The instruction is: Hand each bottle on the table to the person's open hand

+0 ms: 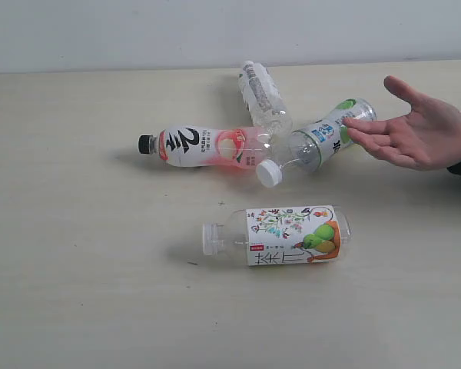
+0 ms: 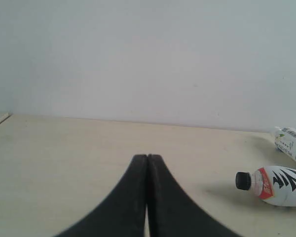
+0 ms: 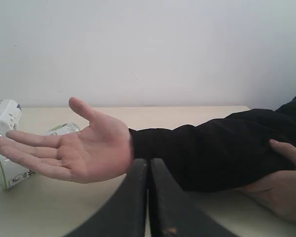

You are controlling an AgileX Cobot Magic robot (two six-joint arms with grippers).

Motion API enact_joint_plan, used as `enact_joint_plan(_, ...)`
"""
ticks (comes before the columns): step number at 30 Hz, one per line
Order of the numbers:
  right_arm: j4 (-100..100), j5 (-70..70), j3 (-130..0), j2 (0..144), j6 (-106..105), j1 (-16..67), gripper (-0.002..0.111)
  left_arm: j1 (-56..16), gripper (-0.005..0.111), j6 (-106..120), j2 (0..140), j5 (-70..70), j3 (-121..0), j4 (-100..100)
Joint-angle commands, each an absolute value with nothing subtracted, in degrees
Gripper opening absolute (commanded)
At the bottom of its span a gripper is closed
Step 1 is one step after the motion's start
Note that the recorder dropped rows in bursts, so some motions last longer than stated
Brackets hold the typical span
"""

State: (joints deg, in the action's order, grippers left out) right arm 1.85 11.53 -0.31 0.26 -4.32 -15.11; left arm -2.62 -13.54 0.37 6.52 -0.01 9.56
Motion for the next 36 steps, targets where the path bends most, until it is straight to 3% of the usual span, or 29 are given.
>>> enact_joint_plan(1,1.55,11.49,0.00,0.00,-4.39,-15.33,0.002,-2.97,0.001,-13.84,0.00,6.22,0.00,9.96)
enact_joint_plan(20,2.20,5.76,0.00,0.00,-4.24,-15.33,0.002,-2.97,0.001,-13.84,0.00,6.22,0.00,9.96)
enact_joint_plan(28,27.27,-6.41,0.00,0.00,5.54,-15.33,0.002,-2.97,0.001,-13.84,0.00,6.22,0.00,9.96)
enact_joint_plan(36,32.53,-19.01,0.00,0.00,5.73,-15.33,0.002,-2.97,0.001,-13.84,0.00,6.22,0.00,9.96)
